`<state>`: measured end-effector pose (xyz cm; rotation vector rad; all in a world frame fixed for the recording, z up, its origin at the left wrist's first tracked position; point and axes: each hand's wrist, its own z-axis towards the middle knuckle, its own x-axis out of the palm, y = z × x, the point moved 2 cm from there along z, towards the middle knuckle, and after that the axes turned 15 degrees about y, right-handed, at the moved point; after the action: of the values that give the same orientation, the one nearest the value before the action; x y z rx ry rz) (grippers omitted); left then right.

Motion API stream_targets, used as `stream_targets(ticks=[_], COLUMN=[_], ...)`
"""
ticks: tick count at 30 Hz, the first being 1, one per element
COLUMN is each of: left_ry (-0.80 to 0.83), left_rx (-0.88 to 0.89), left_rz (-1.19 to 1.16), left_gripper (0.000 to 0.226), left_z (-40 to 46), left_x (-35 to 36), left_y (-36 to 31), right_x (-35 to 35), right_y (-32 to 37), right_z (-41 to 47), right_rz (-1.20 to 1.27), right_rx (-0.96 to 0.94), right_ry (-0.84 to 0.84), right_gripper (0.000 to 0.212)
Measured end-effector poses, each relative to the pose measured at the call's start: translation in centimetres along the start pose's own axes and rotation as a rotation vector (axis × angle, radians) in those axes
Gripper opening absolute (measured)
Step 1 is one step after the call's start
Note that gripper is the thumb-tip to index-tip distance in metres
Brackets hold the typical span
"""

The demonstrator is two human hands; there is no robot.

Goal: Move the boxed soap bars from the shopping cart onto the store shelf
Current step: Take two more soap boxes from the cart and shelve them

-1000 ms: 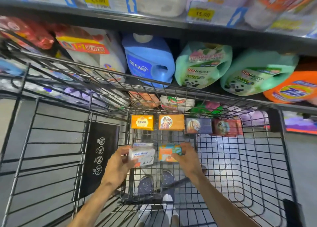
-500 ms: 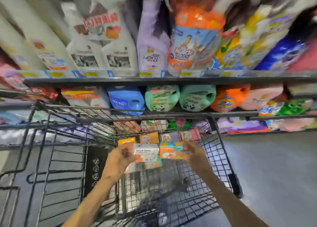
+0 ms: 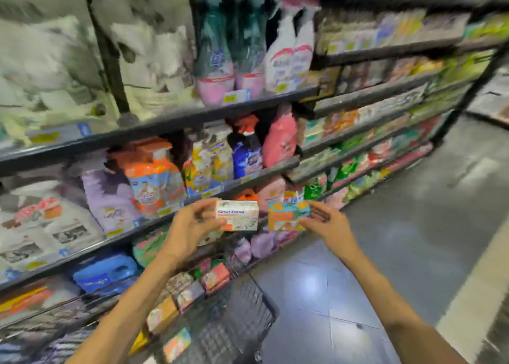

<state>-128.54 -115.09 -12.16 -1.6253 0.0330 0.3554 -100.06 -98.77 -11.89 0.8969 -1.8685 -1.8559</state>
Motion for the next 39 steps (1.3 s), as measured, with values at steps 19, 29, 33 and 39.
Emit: stream_targets(ticks=[19, 29, 33, 39], left_ry=[0.323, 0.411, 0.421, 0.446], left_rx=[0.353, 0.447, 0.471, 0.434], left_rz=[0.086, 0.138, 0.088, 0.057], left_gripper=[0.046, 0.042, 0.037, 0.039], left_z=[25.7, 42.0, 50.4, 62.8], left_x=[37.7, 50.6, 54.9, 58.8], left_y=[-25.2, -30.6, -32.2, -34.5], right_x=[-47.0, -64.1, -71.2, -81.3], right_y=[4.7, 2.8, 2.2, 2.9], right_z=[-11.8, -9.0, -4.3, 4.7], right_rz=[-0.089, -0.066, -0.079, -0.114], right_rx=[-0.128, -0.150, -0.139, -0.146], right_ry=[-0.454, -0.587, -0.625, -0.642], right_gripper=[0.037, 0.035, 0.041, 0.036])
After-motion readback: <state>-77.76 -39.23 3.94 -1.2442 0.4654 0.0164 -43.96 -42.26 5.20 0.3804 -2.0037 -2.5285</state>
